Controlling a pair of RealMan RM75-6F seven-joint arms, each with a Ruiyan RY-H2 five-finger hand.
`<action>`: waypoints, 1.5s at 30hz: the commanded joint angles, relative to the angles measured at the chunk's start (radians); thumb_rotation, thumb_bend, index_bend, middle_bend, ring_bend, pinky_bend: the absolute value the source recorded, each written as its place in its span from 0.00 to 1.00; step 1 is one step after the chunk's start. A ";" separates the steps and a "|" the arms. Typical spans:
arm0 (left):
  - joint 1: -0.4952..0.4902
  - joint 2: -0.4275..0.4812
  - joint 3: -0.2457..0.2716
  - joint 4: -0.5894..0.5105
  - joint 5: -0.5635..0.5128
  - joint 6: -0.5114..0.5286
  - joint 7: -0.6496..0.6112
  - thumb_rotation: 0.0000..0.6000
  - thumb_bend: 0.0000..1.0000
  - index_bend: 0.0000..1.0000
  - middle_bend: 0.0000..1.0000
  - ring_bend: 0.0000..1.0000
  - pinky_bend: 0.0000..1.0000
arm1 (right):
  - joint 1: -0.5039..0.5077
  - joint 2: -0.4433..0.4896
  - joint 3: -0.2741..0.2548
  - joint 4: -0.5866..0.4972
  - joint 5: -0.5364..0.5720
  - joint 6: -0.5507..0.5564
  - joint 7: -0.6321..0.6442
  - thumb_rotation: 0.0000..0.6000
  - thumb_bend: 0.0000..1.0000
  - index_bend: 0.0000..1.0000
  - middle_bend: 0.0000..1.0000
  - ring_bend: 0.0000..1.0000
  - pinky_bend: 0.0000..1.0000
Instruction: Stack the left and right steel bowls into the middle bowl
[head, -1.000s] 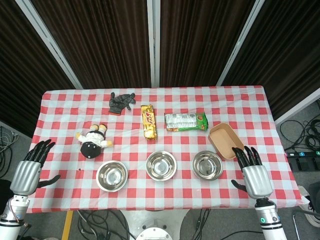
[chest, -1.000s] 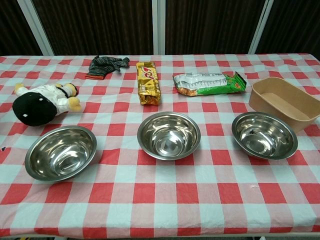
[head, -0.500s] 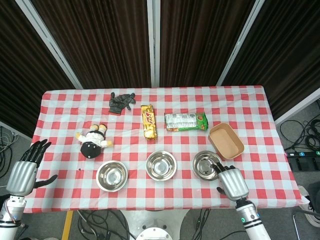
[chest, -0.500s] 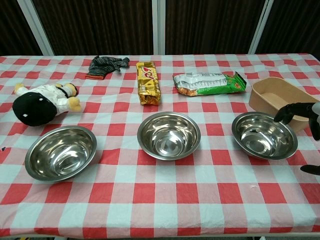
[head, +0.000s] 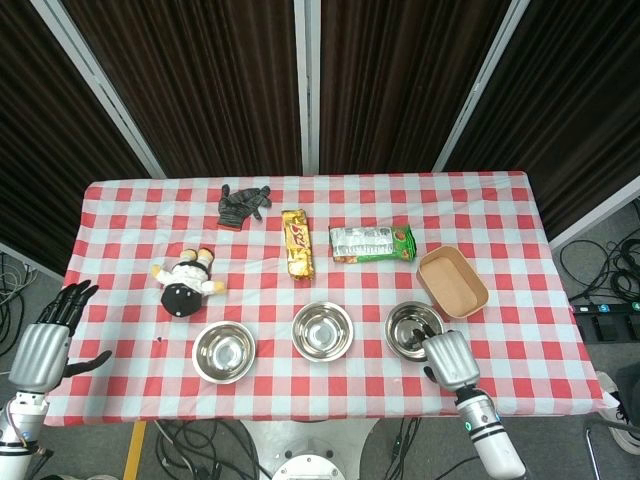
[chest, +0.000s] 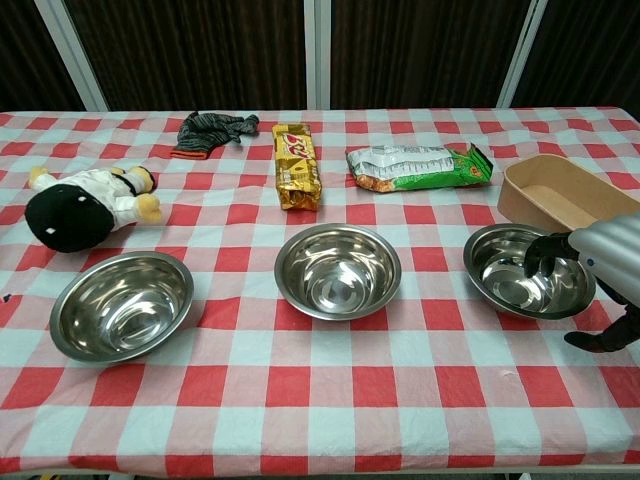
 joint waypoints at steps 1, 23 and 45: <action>0.000 0.001 -0.001 0.002 0.000 0.000 -0.002 1.00 0.07 0.13 0.17 0.09 0.22 | 0.016 -0.013 0.004 0.009 0.017 -0.020 -0.017 1.00 0.12 0.37 0.37 0.71 0.67; -0.002 0.005 0.001 0.001 0.000 -0.009 0.002 1.00 0.07 0.13 0.17 0.09 0.22 | 0.087 -0.083 0.014 0.086 0.099 -0.055 -0.079 1.00 0.32 0.50 0.51 0.76 0.71; -0.003 0.006 -0.001 0.004 0.000 -0.008 -0.008 1.00 0.07 0.13 0.17 0.09 0.22 | 0.105 -0.060 0.019 0.035 0.085 0.015 -0.083 1.00 0.40 0.63 0.61 0.78 0.73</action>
